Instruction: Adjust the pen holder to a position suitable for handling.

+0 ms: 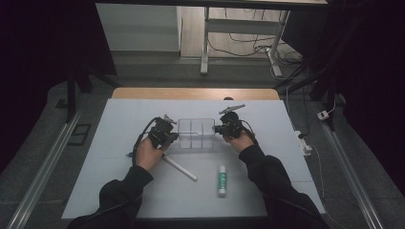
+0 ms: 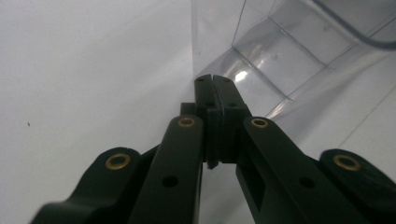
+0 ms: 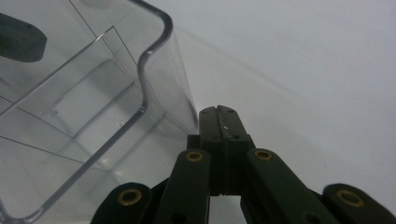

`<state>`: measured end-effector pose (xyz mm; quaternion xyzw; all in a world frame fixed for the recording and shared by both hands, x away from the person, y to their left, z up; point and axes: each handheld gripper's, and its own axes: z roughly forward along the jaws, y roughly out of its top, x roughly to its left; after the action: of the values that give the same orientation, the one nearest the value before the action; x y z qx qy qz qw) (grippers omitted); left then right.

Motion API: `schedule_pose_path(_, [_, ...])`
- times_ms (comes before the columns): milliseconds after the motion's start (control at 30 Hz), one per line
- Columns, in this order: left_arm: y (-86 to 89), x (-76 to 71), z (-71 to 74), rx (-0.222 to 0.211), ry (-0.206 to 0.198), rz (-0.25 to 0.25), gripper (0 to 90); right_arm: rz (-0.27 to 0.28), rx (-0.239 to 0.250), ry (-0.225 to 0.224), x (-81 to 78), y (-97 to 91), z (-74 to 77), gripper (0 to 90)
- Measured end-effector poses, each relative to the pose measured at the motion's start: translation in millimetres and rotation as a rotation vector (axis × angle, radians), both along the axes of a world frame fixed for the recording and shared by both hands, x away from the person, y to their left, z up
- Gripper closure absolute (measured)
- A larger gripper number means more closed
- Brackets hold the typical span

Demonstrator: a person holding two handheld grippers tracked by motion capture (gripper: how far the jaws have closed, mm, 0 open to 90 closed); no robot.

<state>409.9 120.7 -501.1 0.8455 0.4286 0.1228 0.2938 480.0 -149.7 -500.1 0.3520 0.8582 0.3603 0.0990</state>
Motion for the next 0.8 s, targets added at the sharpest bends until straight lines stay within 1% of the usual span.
schedule_pose_path(100, [0.0, -2.3, 0.0, 0.005, -0.003, -0.005, 88.5, 0.005, -0.011, -0.001, -3.9, 0.4, 0.6, 90.0])
schedule_pose_path(233, [1.9, -0.7, -2.8, -0.017, -0.003, -0.005, 88.4, 0.004, -0.011, 0.002, -5.0, 0.5, 0.6, 90.0])
schedule_pose_path(267, [3.2, -1.0, -2.8, -0.025, -0.005, -0.004, 88.0, 0.01, -0.021, -0.007, -5.0, 0.4, 1.0, 90.0])
schedule_pose_path(300, [5.2, -1.6, -2.3, -0.034, -0.006, -0.005, 85.8, 0.009, -0.027, -0.01, -6.1, 0.7, 1.6, 89.0])
schedule_pose_path(333, [7.5, -2.4, -1.2, -0.047, -0.006, -0.005, 83.4, 0.011, -0.039, -0.025, -6.8, 0.4, 2.3, 86.3])
schedule_pose_path(400, [12.3, -5.3, 1.9, -0.066, -0.009, -0.001, 78.3, 0.004, -0.048, -0.041, -8.9, -2.3, 5.0, 81.5])
schedule_pose_path(600, [24.2, -17.8, 10.4, -0.119, -0.028, -0.004, 64.4, -0.007, -0.005, -0.057, -18.6, -16.0, 18.2, 71.2])
schedule_pose_path(700, [28.0, -25.7, 14.5, -0.113, -0.038, -0.009, 58.6, 0.0, 0.009, -0.071, -26.0, -19.7, 24.3, 67.0])
schedule_pose_path(800, [33.4, -34.4, 18.8, -0.106, -0.048, -0.016, 51.4, 0.012, 0.007, -0.085, -34.4, -21.9, 29.1, 62.8])
